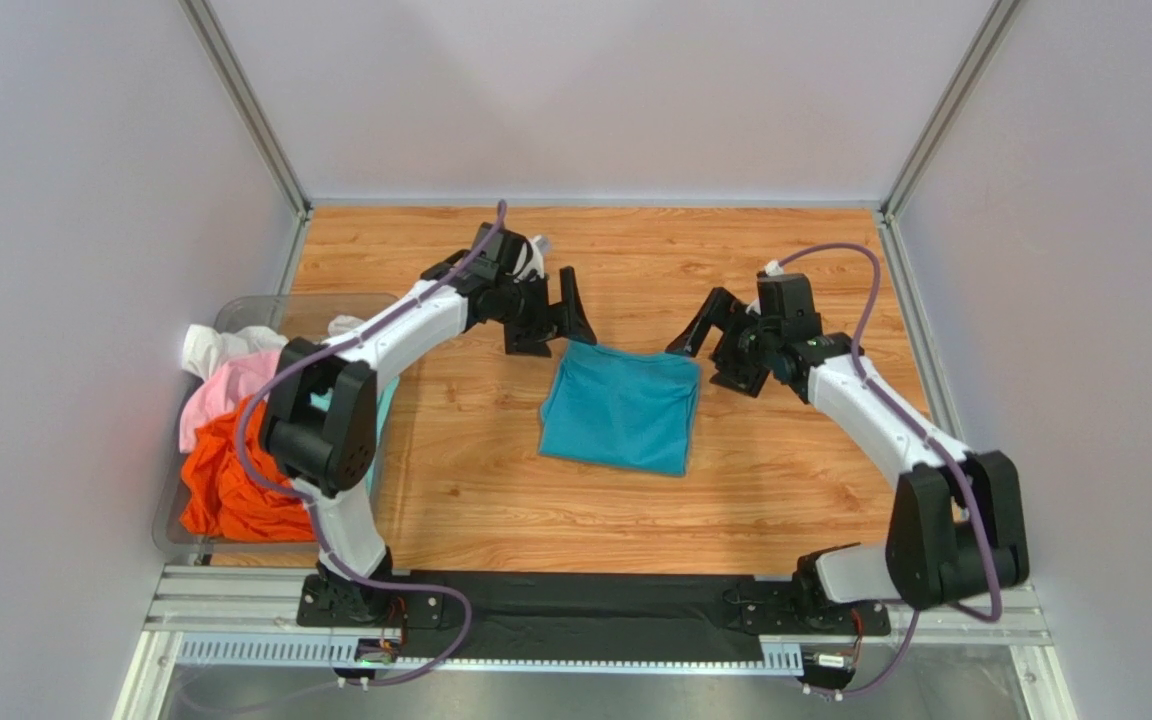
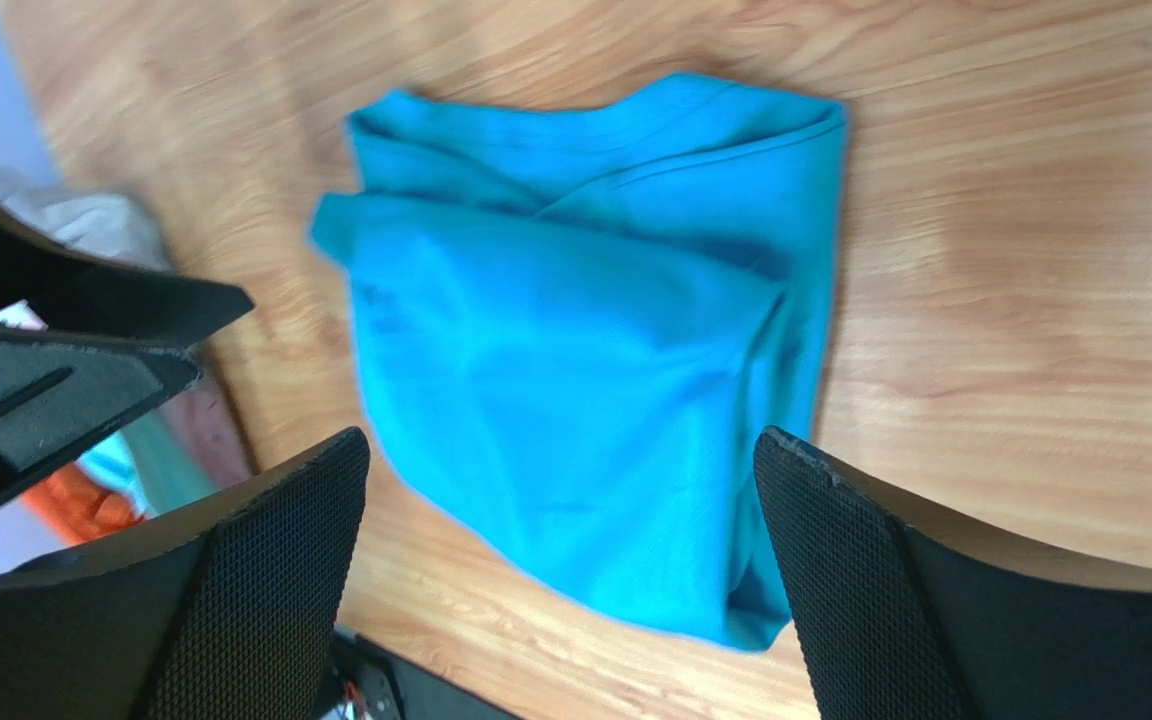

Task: Fold and stack the t-shirts
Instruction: Fold the tshirt

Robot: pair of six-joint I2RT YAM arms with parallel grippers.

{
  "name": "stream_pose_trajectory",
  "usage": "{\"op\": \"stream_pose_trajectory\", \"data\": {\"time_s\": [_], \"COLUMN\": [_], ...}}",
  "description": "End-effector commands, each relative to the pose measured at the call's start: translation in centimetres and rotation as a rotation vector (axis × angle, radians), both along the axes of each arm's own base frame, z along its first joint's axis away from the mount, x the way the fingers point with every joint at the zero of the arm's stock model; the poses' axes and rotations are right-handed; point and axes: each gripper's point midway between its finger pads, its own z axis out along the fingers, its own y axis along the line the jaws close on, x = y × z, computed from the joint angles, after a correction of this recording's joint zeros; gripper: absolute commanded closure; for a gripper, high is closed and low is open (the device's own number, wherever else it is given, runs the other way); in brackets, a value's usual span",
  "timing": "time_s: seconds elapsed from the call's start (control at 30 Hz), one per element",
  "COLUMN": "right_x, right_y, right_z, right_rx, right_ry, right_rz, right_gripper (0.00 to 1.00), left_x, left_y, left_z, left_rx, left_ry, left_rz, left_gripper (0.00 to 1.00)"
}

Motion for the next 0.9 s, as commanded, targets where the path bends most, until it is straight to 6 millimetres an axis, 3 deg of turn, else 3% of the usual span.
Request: {"op": "stream_pose_trajectory", "data": {"time_s": [0.0, 0.07, 0.2, 0.43, 0.73, 0.87], "right_x": [-1.9, -3.3, -4.4, -2.4, 1.3, 2.5], "right_y": [1.4, 3.3, 5.7, 7.7, 7.1, 6.1], "right_z": [3.0, 3.8, 3.4, 1.3, -2.3, -4.2], "right_rx": [0.041, 0.082, 0.096, 0.028, -0.097, -0.157], "right_ry": [-0.103, -0.124, -0.101, -0.091, -0.075, -0.058], "right_rz": [0.095, 0.182, 0.255, 0.252, 0.23, 0.216], "right_gripper": [0.0, 0.0, 0.0, 0.0, 0.0, 0.0], "left_x": [-1.2, -2.3, -3.5, -2.8, -0.4, 0.9], "left_y": [0.0, -0.6, -2.2, -3.7, -5.5, -5.8], "left_z": [4.7, 5.1, 5.0, 3.3, -1.4, -2.5], "left_rx": [-0.049, -0.057, -0.095, -0.114, -0.107, -0.105], "left_ry": [-0.119, -0.128, -0.106, -0.066, 0.023, 0.038], "left_rz": [-0.016, -0.034, -0.072, -0.075, -0.083, -0.075], "left_gripper": [0.0, 0.0, 0.0, 0.0, 0.0, 0.0]}}
